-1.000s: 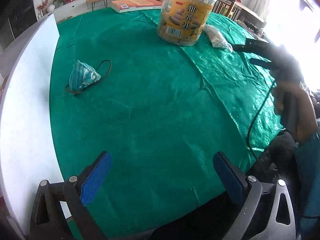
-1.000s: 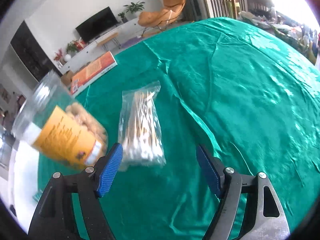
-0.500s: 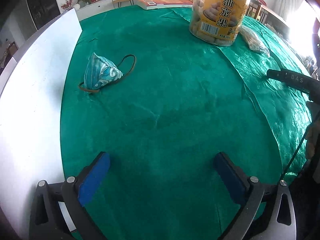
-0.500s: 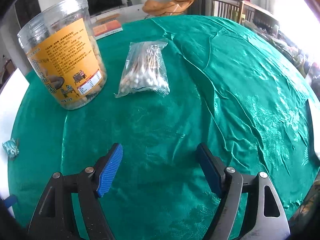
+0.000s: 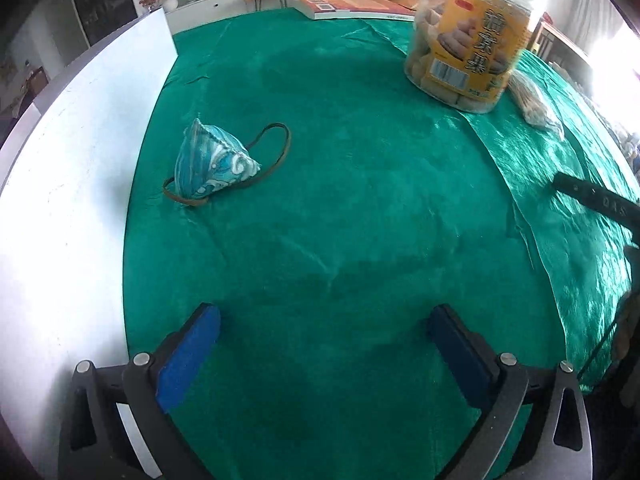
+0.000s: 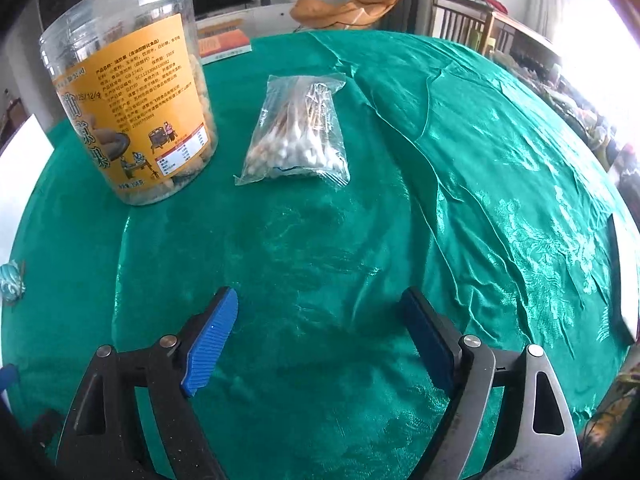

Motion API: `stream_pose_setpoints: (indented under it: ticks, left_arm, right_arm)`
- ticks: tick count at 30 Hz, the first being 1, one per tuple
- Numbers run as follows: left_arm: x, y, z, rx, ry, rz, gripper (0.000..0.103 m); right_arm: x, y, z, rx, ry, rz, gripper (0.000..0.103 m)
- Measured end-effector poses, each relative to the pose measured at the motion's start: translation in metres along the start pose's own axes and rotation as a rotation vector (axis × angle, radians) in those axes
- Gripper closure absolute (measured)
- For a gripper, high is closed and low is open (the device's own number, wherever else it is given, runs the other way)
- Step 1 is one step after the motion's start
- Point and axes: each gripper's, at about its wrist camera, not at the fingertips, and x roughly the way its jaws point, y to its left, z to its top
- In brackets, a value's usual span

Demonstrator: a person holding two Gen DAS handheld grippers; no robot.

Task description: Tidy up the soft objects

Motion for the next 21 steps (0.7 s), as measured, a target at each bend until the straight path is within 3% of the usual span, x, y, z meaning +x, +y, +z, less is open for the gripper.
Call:
stream_pose_setpoints:
  ticks: [6,10,14,18,21]
  left_arm:
    - [0.011,0.021,0.023,-0.153,-0.055,0.08,0.0]
    - [0.027,0.019,0.054,-0.146,-0.101,0.082,0.0]
    - [0.045,-0.001,0.104,-0.012,-0.081,-0.02,0.001]
    - [0.014,0.016,0.129,-0.123,-0.082,-0.228,0.004]
    - [-0.016,0.035,0.142,-0.174,-0.092,-0.257,0.004]
  right_arm:
    - [0.0,0.0,0.0,0.0,-0.001,0.0,0.017]
    - [0.0,0.0,0.0,0.0,-0.001,0.0,0.017]
    - [0.0,0.0,0.0,0.0,-0.001,0.001,0.016]
    - [0.0,0.0,0.0,0.0,-0.001,0.001,0.016]
    - [0.0,0.0,0.001,0.0,-0.003,0.0,0.016]
